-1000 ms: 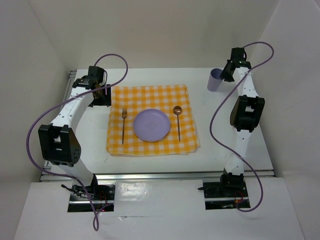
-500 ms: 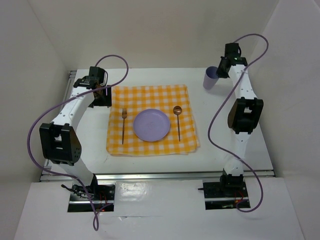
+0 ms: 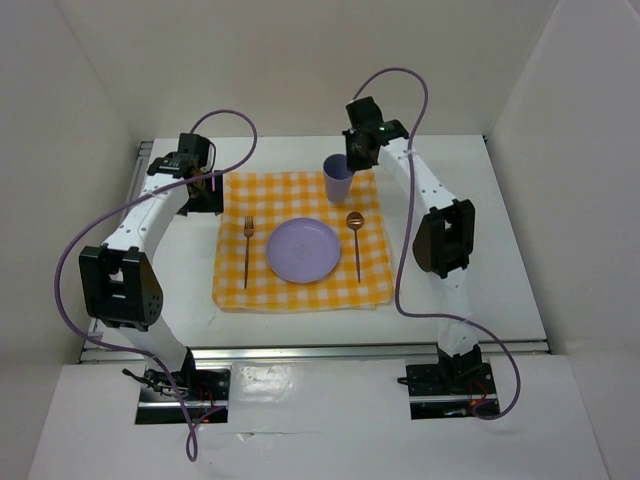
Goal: Set the dinner table for one person
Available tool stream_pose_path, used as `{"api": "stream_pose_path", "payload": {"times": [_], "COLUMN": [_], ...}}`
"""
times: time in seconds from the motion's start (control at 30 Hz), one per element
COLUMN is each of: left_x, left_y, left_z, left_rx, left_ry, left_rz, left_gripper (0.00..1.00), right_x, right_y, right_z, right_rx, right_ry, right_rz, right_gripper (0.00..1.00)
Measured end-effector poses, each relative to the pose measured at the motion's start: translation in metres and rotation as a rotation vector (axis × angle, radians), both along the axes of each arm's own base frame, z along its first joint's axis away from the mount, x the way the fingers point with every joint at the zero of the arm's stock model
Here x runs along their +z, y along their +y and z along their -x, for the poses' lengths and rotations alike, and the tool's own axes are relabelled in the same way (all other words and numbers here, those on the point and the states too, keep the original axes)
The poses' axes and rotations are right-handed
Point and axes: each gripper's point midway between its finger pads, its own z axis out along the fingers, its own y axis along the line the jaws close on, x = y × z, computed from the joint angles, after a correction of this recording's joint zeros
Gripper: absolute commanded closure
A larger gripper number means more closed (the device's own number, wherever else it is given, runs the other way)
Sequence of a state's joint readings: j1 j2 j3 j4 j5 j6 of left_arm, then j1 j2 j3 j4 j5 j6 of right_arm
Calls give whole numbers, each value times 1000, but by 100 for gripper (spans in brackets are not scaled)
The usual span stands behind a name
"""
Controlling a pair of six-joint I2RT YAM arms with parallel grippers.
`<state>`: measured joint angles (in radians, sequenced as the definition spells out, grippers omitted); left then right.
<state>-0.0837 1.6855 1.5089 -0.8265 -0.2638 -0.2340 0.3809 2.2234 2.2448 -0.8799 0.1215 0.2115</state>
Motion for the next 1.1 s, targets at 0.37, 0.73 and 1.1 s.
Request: {"api": "stream_pose_path", "payload": {"times": [0.37, 0.73, 1.1], "left_x": [-3, -3, -7], "left_y": [-1, -1, -1], "left_z": [1, 2, 3], "left_rx": [-6, -6, -7], "left_ry": [8, 8, 17], "left_rz": [2, 3, 3], "left_gripper": [21, 21, 21], "right_x": [-41, -43, 71], "right_y": [-6, -5, -42], "right_z": [-5, -7, 2], "right_rx": [-27, -33, -85], "right_ry": [71, 82, -134], "right_rz": [60, 17, -118], "right_gripper": [100, 2, 0]}}
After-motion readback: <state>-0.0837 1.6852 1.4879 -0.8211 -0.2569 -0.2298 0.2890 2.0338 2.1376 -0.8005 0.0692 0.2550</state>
